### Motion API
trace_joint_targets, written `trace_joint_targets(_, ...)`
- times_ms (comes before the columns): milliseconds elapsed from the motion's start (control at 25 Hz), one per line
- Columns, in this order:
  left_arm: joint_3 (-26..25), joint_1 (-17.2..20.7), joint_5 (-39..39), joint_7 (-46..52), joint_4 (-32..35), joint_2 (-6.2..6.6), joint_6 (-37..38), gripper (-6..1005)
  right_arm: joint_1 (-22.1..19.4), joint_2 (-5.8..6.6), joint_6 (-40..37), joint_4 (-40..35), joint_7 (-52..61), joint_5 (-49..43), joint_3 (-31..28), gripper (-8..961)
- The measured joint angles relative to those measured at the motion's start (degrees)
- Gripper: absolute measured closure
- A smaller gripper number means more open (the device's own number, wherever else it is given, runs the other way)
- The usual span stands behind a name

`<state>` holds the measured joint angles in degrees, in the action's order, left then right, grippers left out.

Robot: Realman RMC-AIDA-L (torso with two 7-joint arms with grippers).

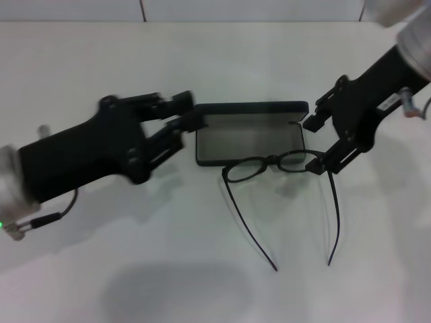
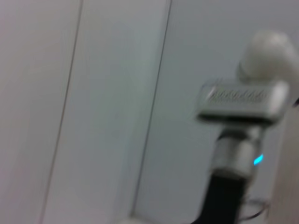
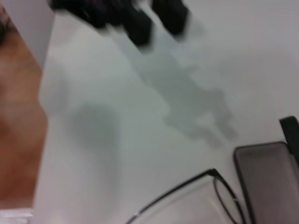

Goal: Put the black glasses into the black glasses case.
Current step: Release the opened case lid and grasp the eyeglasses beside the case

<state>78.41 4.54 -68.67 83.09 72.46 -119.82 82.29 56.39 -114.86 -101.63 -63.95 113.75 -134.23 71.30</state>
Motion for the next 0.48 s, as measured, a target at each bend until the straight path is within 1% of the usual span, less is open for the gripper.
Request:
trace_joint_targets(80, -2.51, -1.70, 3.50, -4.77, -7.51, -0.02, 6.02, 761, 2.25, -0.56, 1.96, 3.41, -0.39, -2.07, 0.41, 201)
trace_joint_targets(160, -4.36, -3.24, 4.48, -7.55, -13.24, 0.00, 9.46, 761, 3.37, -0.83, 4.26, 5.18, -0.70, -2.43, 1.64, 201)
trace_joint_targets(240, -6.10, -4.53, 4.74, -9.09, -17.81, 0.03, 11.85, 761, 4.28, -0.96, 7.22, 6.55, -0.81, -2.47, 4.28, 201)
trace_joint_targets(360, -8.10, -5.99, 4.82, -10.52, -23.21, 0.04, 14.28, 761, 5.41, -1.08, 9.84, 8.31, -0.75, -2.30, 7.08, 201)
trace_joint_targets(480, -9.06, -6.82, 4.92, -12.20, -26.33, 0.05, 15.96, 761, 6.36, -1.26, 12.15, 10.64, -0.63, -2.20, 9.77, 201)
